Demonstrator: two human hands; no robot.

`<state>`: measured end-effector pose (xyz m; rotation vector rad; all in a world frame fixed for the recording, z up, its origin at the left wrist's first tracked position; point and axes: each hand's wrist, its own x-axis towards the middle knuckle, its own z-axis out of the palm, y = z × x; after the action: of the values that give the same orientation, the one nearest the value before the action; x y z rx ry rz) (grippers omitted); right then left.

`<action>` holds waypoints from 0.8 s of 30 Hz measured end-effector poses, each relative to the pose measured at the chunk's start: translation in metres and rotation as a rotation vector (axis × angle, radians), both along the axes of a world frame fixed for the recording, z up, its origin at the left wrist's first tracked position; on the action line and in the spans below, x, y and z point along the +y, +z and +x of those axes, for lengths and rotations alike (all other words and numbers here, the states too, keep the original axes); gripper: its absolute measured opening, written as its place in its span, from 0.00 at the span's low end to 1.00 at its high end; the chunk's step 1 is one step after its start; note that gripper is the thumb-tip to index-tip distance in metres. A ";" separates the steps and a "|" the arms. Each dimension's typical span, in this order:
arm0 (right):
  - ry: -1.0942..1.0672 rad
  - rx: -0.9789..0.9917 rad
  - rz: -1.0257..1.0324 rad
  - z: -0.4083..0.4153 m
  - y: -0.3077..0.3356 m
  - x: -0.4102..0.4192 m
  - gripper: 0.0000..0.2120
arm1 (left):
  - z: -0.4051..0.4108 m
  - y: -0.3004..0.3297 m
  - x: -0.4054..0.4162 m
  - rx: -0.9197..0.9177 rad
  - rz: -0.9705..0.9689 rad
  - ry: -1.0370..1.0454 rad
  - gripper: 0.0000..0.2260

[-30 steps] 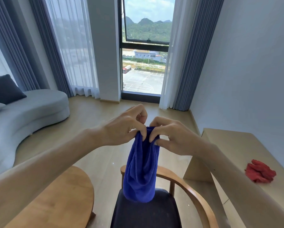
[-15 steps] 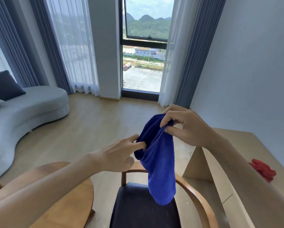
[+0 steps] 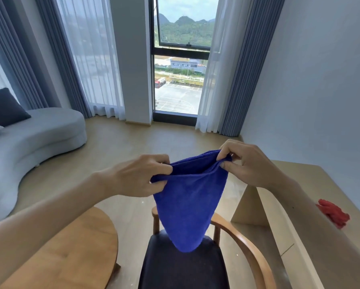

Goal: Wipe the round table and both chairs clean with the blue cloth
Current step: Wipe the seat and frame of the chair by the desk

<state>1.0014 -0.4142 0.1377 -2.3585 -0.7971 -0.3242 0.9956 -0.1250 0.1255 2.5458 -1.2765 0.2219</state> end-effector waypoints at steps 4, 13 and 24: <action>-0.024 0.039 0.049 0.002 0.001 -0.001 0.10 | 0.001 0.005 0.008 0.014 -0.065 0.005 0.04; 0.113 0.060 0.024 0.003 0.006 0.001 0.16 | 0.002 0.008 0.021 0.097 -0.062 0.034 0.06; -0.085 0.182 0.208 0.011 0.001 0.003 0.11 | 0.002 0.028 0.012 0.058 -0.267 0.245 0.10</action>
<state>1.0126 -0.4113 0.1388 -2.1932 -0.5506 -0.2124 0.9981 -0.1132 0.1531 2.4506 -0.8481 0.3413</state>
